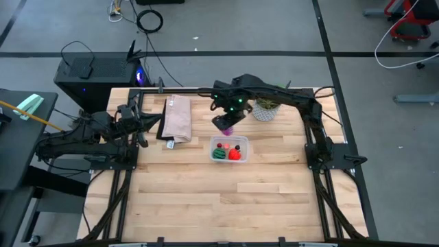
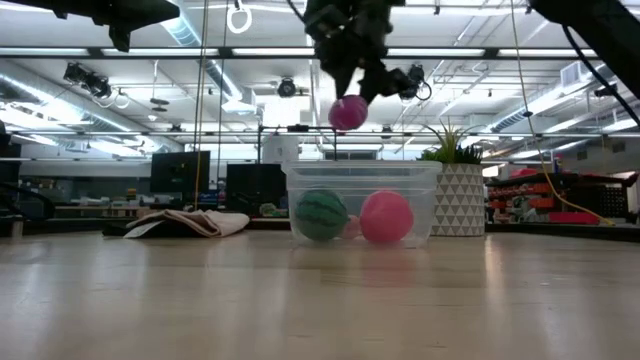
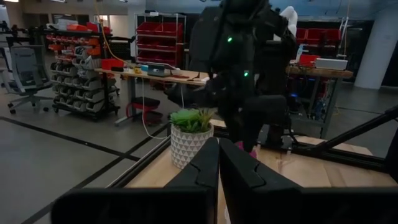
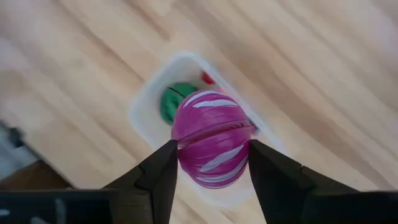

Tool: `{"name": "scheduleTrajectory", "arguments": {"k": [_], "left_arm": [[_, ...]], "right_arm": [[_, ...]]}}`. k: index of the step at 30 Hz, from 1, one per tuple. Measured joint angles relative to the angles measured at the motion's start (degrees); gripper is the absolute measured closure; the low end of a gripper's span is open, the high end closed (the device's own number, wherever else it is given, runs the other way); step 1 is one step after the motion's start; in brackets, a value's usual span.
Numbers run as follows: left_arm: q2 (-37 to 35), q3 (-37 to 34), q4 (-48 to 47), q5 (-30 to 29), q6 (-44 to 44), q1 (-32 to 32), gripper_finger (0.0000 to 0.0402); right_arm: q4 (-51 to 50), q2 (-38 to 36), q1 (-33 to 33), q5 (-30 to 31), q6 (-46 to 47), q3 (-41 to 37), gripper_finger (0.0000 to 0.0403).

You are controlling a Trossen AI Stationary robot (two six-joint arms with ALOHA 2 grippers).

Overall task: Pick and placing Produce into tupperware
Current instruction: Put the onion into the transparent bin

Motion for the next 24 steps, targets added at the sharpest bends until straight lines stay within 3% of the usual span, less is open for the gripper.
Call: {"name": "scheduleTrajectory", "arguments": {"k": [6,15,24], "left_arm": [[0.00,0.00,0.11,-0.02,0.62,-0.02,0.0389],[0.00,0.00,0.11,-0.02,0.19,0.00,0.0377],[0.00,0.00,0.13,-0.02,0.17,0.00,0.0389]], "right_arm": [[-1.23,-0.56,3.40,4.74,2.33,-0.07,0.0213],[-1.34,5.12,7.00,7.05,3.69,-0.17,0.0213],[-1.45,8.26,9.37,9.10,7.14,-0.19,0.0213]]}}
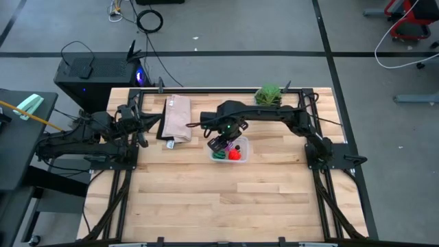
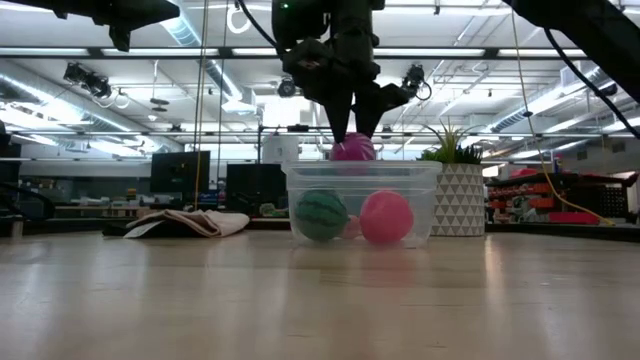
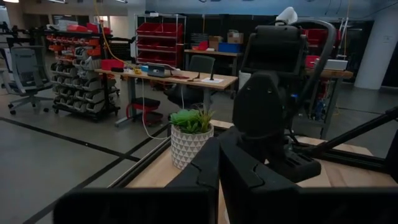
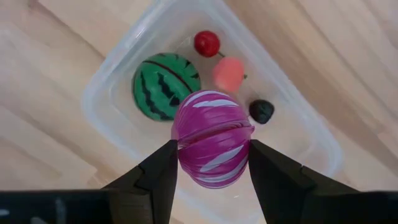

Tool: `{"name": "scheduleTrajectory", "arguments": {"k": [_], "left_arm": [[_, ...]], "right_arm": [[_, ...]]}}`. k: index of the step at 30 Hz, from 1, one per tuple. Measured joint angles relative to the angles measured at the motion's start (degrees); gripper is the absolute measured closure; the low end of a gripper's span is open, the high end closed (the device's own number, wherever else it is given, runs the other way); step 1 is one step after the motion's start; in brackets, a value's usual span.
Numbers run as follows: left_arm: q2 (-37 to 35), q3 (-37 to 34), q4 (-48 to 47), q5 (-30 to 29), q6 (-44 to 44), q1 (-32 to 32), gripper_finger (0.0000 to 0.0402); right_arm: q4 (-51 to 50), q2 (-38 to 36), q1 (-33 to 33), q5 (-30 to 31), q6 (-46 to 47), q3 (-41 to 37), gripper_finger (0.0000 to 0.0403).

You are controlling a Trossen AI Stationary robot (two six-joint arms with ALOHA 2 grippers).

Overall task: Pick and placing Produce into tupperware
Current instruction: Put the onion into the transparent bin

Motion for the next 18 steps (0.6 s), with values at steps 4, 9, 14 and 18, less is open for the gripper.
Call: {"name": "scheduleTrajectory", "arguments": {"k": [4,9,14,18], "left_arm": [[0.00,0.00,0.01,0.00,0.01,0.00,0.0386],[0.00,0.00,0.01,0.00,0.04,0.00,0.0378],[0.00,0.00,0.01,0.00,0.05,-0.01,0.0381],[0.00,0.00,0.01,0.00,0.07,-0.01,0.0387]], "right_arm": [[-0.39,-0.26,0.10,0.95,1.50,-0.98,0.0213],[-0.17,-0.30,0.10,1.02,1.94,-1.98,0.0201],[-0.17,-0.30,0.07,1.04,1.98,-2.83,0.0177],[-0.06,-0.32,0.10,1.03,1.98,-2.85,0.0157]]}}
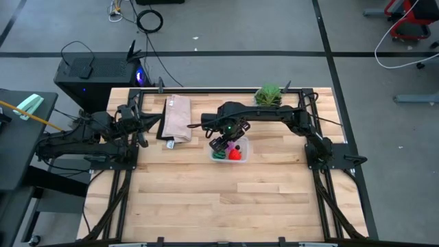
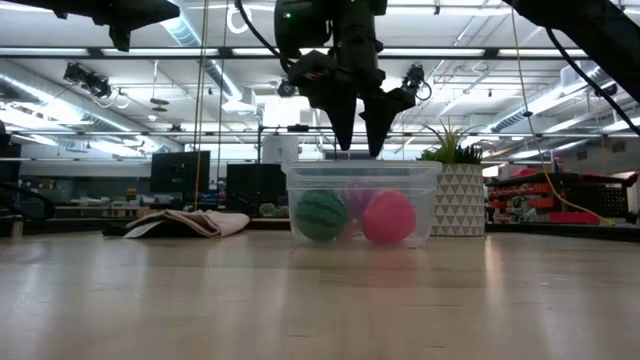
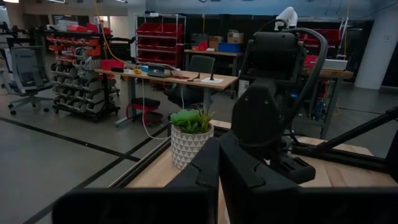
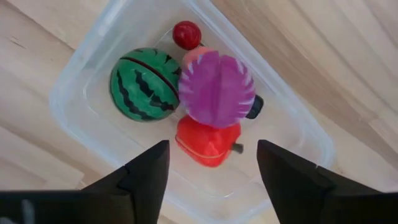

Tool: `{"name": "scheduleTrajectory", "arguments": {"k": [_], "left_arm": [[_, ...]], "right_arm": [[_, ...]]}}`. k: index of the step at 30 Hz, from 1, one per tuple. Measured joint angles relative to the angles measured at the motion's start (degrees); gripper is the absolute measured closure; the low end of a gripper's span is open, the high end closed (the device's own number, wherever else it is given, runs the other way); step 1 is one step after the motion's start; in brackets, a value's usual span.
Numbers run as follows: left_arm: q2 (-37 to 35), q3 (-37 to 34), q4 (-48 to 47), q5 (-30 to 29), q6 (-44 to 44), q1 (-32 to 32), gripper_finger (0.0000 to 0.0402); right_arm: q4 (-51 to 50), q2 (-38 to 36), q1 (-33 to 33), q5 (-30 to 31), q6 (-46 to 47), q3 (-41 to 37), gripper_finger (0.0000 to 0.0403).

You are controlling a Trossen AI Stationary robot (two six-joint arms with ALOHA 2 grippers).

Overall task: Pick and placing Produce into tupperware
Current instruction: Put the onion into the transparent bin, then return to Home Position

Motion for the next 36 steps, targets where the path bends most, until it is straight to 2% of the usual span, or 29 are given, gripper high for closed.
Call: {"name": "scheduleTrajectory", "arguments": {"k": [6,11,16,21,23,29,34,36], "left_arm": [[0.00,0.00,0.00,0.00,0.02,0.02,0.0388],[0.00,0.00,0.00,0.00,-0.02,0.02,0.0379],[0.02,0.00,0.00,0.00,-0.04,0.00,0.0381],[0.02,0.00,0.26,0.00,-0.07,0.02,0.0389],[0.02,0.00,0.35,0.00,-0.12,0.02,0.0390],[0.02,0.00,0.39,0.00,-1.81,0.02,0.0382],[0.02,0.00,0.39,0.01,-2.01,0.00,0.0387],[0.02,0.00,0.39,0.01,-2.03,0.00,0.0390]], "right_arm": [[0.00,0.00,0.00,0.00,-0.26,0.00,0.0145],[-0.15,-0.30,0.28,-0.54,-1.89,-0.02,0.0172],[-0.27,-1.72,0.59,-1.71,-2.83,-0.02,0.0243],[0.28,-3.88,0.87,-4.86,-5.41,-0.02,0.0365],[1.07,-4.77,1.28,-5.67,-8.17,-0.02,0.0390],[9.22,-8.77,5.30,-7.53,-24.11,-0.02,0.0398],[17.42,-14.14,7.37,-7.63,-21.94,-0.02,0.0400],[19.37,-17.36,7.48,-5.24,-20.54,-0.02,0.0400]]}}
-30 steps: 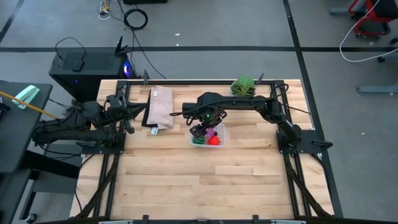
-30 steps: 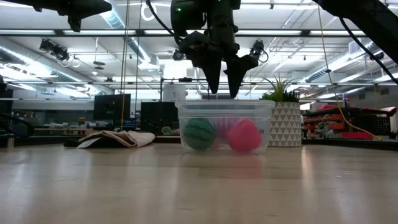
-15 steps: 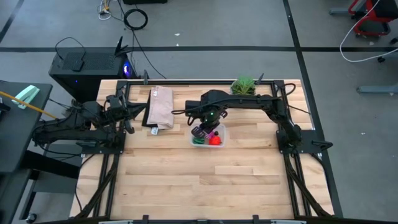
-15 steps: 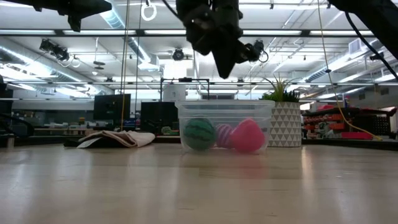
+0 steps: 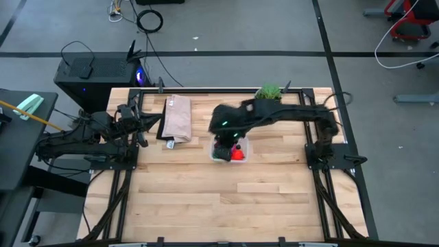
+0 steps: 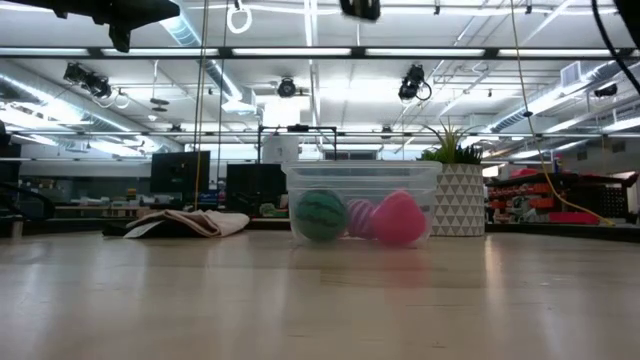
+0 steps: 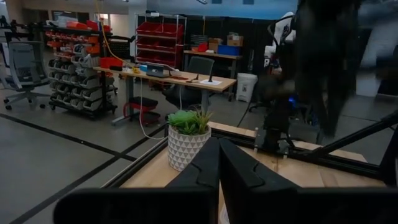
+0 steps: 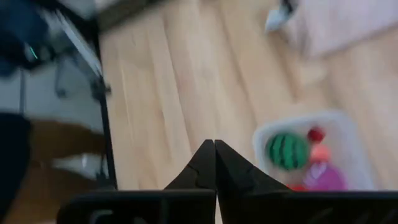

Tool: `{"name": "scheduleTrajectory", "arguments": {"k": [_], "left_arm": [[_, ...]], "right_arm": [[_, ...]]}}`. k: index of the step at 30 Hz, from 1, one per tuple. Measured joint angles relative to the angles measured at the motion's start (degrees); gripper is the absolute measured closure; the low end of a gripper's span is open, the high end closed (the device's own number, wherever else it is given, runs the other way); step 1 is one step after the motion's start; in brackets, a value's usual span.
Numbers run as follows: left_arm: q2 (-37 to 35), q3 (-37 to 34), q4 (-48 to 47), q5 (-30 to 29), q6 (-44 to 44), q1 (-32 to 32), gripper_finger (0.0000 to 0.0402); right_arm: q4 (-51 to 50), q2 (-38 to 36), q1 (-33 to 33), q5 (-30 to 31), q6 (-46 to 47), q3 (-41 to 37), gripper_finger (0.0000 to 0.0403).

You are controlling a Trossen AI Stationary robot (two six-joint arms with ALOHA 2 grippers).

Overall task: Pick and placing Produce into tupperware
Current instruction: Return to Home Position

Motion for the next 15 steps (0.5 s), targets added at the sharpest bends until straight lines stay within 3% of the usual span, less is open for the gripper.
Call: {"name": "scheduleTrajectory", "arguments": {"k": [6,15], "left_arm": [[0.00,0.00,0.58,0.01,-1.38,0.02,0.0389],[-0.02,0.00,3.78,-0.01,0.46,0.01,0.0382]], "right_arm": [[4.46,-11.73,-0.06,7.95,0.37,0.00,0.0401],[7.69,-28.95,1.20,16.52,-6.72,-0.19,0.0402]]}}
